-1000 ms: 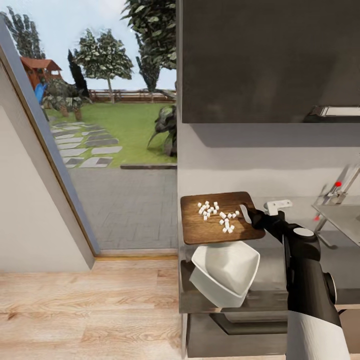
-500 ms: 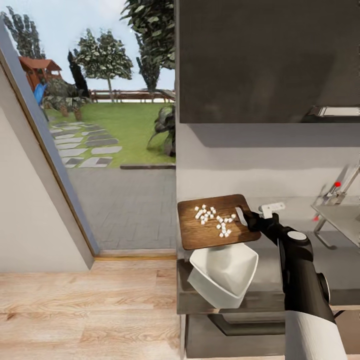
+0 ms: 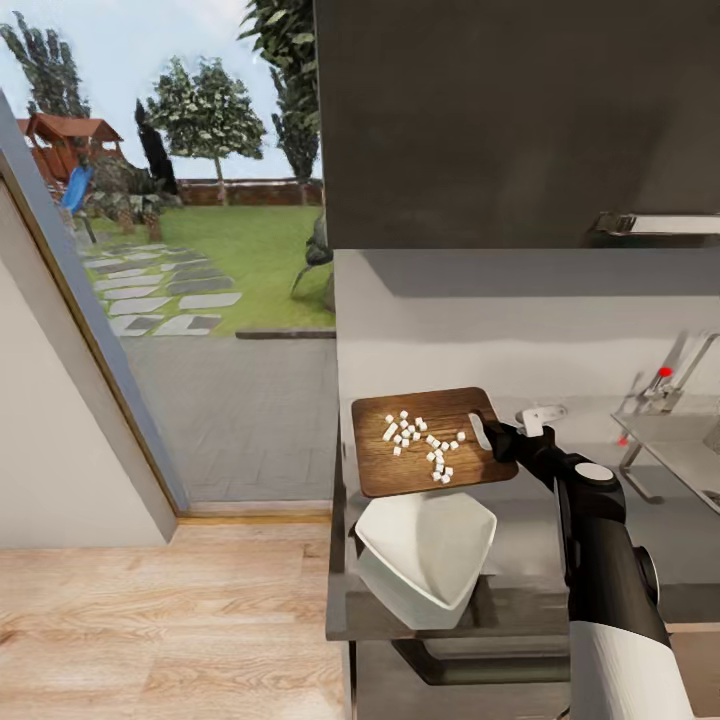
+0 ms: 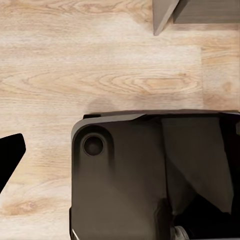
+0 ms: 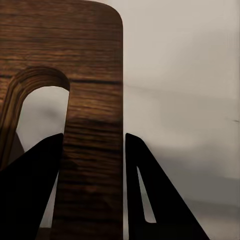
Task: In the kitchen, take the Vidalia onion out of the sink, dice it on the chopping board with the paring knife, put the diced onion into the bowl on the countertop, then place both the paring knife and the chopping board into the sink.
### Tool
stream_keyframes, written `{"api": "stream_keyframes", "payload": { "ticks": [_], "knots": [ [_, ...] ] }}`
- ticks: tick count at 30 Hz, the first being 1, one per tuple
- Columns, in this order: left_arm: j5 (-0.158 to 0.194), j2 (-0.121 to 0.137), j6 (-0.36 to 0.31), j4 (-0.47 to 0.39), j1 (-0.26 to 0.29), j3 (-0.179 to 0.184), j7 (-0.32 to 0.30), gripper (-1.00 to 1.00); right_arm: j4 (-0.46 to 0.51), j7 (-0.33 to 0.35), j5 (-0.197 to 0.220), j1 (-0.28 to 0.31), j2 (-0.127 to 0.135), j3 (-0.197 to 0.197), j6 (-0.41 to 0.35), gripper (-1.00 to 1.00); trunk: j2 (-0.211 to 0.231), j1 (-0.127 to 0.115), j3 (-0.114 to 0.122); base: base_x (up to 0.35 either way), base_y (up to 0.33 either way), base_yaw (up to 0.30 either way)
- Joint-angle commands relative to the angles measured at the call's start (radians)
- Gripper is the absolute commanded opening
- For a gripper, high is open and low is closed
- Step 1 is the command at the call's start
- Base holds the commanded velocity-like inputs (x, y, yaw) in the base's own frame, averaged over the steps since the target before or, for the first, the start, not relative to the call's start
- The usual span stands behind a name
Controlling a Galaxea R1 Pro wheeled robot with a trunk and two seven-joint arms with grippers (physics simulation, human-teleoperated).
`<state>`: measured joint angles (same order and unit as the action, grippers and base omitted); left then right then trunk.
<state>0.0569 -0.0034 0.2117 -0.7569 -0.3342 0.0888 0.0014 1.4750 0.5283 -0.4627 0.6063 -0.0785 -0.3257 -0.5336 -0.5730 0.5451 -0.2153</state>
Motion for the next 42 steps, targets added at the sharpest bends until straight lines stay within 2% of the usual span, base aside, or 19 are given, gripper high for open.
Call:
{"api": "stream_keyframes", "payload": {
  "ticks": [1,11,18,25,31,33,36,42],
  "knots": [
    [0.006,0.0,0.002,-0.001,0.0,0.002,0.0,1.0,0.0,0.01,-0.01,0.001,-0.001,-0.003,-0.002,-1.0,-0.001,0.0,-0.001,0.001,-0.002,0.0],
    [0.006,0.0,0.002,-0.001,0.0,0.002,0.0,1.0,-0.029,0.01,-0.009,0.001,-0.001,-0.003,0.032,-1.0,-0.001,0.0,-0.001,-0.04,0.0,0.0],
    [0.007,-0.001,0.002,0.001,0.0,0.002,0.0,1.0,-0.031,0.01,0.024,0.001,-0.001,-0.003,0.06,-1.0,-0.001,0.0,-0.001,-0.001,0.0,0.0],
    [0.006,-0.001,0.002,0.004,0.0,0.003,0.0,1.0,-0.033,0.01,0.03,0.001,-0.002,-0.003,0.113,-1.0,-0.001,0.0,-0.001,0.0,0.0,0.0],
    [0.006,-0.001,0.002,0.006,0.0,0.003,0.0,1.0,-0.033,0.012,0.032,0.001,-0.003,-0.003,0.128,-1.0,-0.001,0.0,-0.001,0.0,0.0,0.0],
    [0.006,-0.001,0.002,0.005,0.0,0.003,0.0,1.0,-0.038,0.011,0.05,0.0,-0.003,-0.003,0.131,-1.0,-0.001,0.0,-0.001,0.0,0.0,0.0],
    [0.006,-0.001,0.002,0.004,0.0,0.003,0.0,1.0,-0.06,0.01,0.107,0.0,-0.001,-0.004,0.143,-1.0,-0.001,0.0,-0.001,0.0,0.0,0.0],
    [0.006,-0.001,0.002,0.005,0.0,0.003,0.0,1.0,-0.068,0.01,0.13,0.0,0.001,-0.004,0.15,-1.0,-0.001,0.0,-0.001,0.0,0.0,0.0]
  ]
}}
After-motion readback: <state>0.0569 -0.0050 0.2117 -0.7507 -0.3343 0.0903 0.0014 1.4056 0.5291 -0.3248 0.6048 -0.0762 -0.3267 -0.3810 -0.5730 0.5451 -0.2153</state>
